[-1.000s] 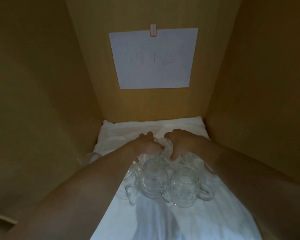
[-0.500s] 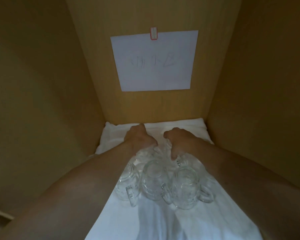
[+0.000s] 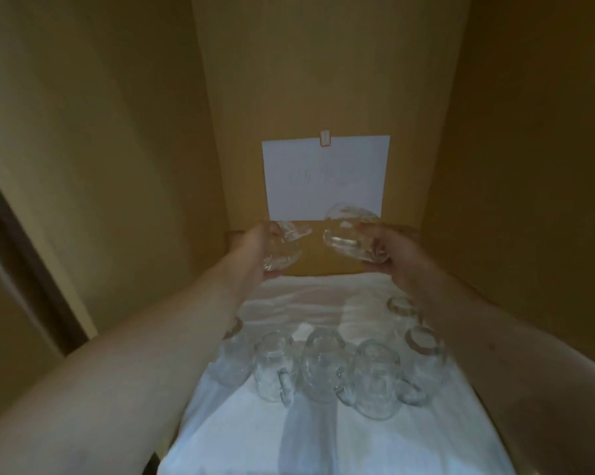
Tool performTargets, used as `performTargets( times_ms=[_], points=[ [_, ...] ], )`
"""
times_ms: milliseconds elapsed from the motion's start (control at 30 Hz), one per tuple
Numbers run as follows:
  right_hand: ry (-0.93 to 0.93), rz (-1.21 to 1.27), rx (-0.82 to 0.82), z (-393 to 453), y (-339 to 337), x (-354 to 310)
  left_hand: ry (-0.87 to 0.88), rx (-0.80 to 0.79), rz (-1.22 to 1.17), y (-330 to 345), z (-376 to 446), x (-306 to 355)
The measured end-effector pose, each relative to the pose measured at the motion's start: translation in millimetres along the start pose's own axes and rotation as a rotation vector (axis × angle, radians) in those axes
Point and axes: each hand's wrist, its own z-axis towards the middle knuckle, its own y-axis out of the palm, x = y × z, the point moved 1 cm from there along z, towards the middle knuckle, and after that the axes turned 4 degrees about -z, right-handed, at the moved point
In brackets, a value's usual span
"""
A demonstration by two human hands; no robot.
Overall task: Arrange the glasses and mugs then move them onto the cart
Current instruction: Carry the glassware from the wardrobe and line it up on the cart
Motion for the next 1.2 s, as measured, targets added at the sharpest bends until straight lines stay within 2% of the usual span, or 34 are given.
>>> performTargets(
  times_ms=[133, 233, 300, 467, 667, 767, 933, 1200],
  points=[
    [-0.002, 0.32, -0.207, -38, 3, -19, -0.076, -0.142, -0.186, -18, -34, 10],
    [0.014, 0.56, -0.257, -64, 9, -29, -0.105, -0.219, -0.377, -35, -55, 14],
    [0.028, 0.625, -0.263, -82, 13, -37, -0.089, -0.256, -0.505, -46, -66, 16],
    [0.046, 0.616, -0.219, -128, 22, -44, -0.044, -0.358, -0.633, -69, -97, 14],
    [0.007, 0.466, -0.166, -182, 27, -44, -0.059, -0.409, -0.602, -87, -126, 2],
    [0.034, 0.503, -0.11, -201, 27, -39, -0.085, -0.417, -0.592, -94, -133, -4],
    [0.073, 0.602, -0.208, -223, 21, -29, -0.111, -0.401, -0.482, -99, -147, -14],
    [-0.007, 0.587, -0.232, -249, 12, -23, -0.141, -0.523, -0.539, -97, -159, -16]
  ],
)
